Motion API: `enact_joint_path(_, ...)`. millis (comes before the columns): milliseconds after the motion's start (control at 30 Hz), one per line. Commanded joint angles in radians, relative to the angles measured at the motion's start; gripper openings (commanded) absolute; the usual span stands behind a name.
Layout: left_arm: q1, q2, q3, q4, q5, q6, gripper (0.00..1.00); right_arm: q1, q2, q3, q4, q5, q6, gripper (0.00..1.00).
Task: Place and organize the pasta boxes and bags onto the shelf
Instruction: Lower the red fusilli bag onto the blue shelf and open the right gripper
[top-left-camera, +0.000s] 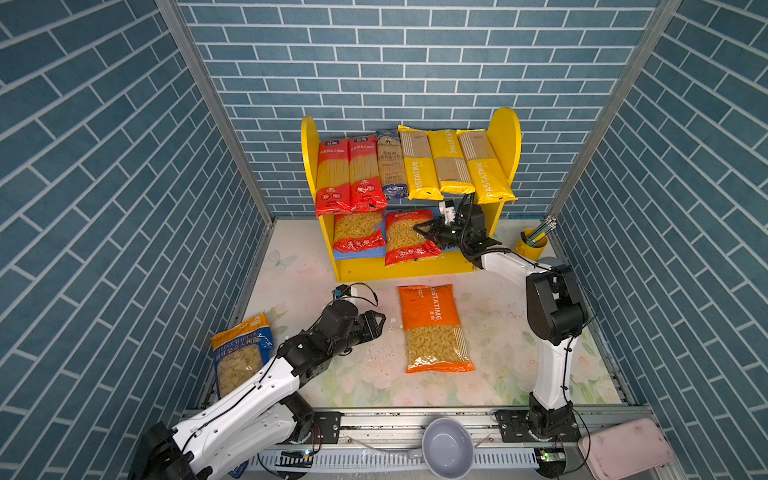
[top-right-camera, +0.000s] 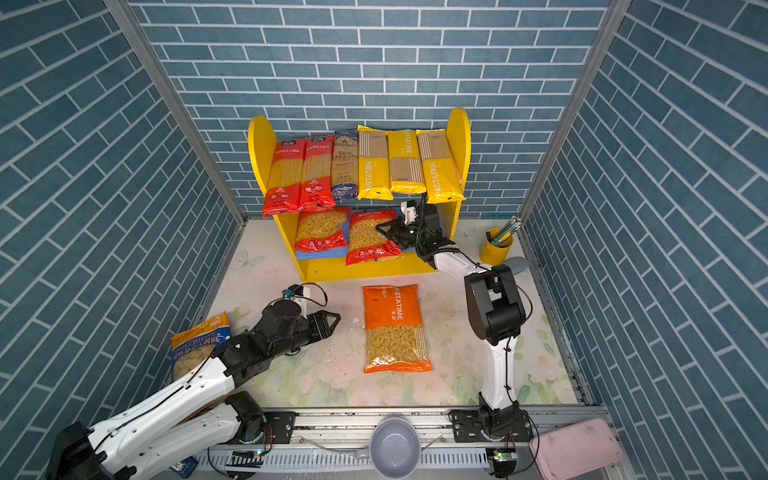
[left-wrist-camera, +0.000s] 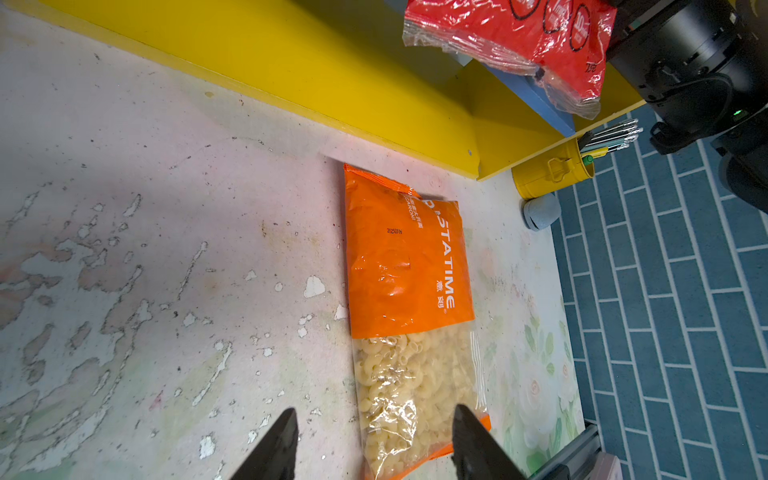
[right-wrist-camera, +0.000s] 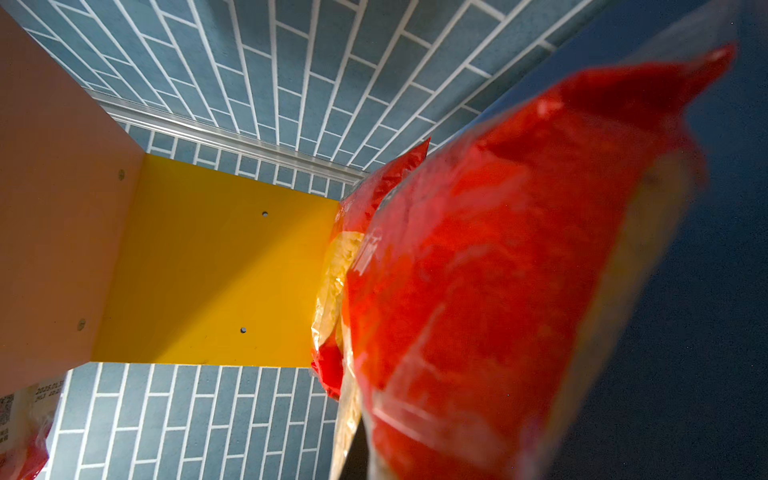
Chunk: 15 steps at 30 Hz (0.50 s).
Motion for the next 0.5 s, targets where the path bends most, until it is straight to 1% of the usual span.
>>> enact_joint_path(0, 0.002, 0.012, -0.012, -0.01, -0.003, 0.008, 0.6, -0.027, 0.009, 0.08, 0.116, 0.046, 0.03, 0.0)
enact_joint_path(67, 0.003, 0.023, -0.009, -0.003, 0.0, 0.01, 0.6, -0.026, 0.035, 0.11, 0.097, 0.037, 0.044, 0.01)
enact_joint_path(233, 0.003, 0.027, -0.004, -0.005, 0.0, 0.012, 0.6, -0.021, 0.045, 0.101, 0.081, 0.029, 0.045, 0.13)
enact_joint_path(467, 0.004, 0.026, -0.014, -0.005, -0.003, 0.013, 0.6, -0.02, -0.002, 0.062, -0.001, 0.032, 0.027, 0.45)
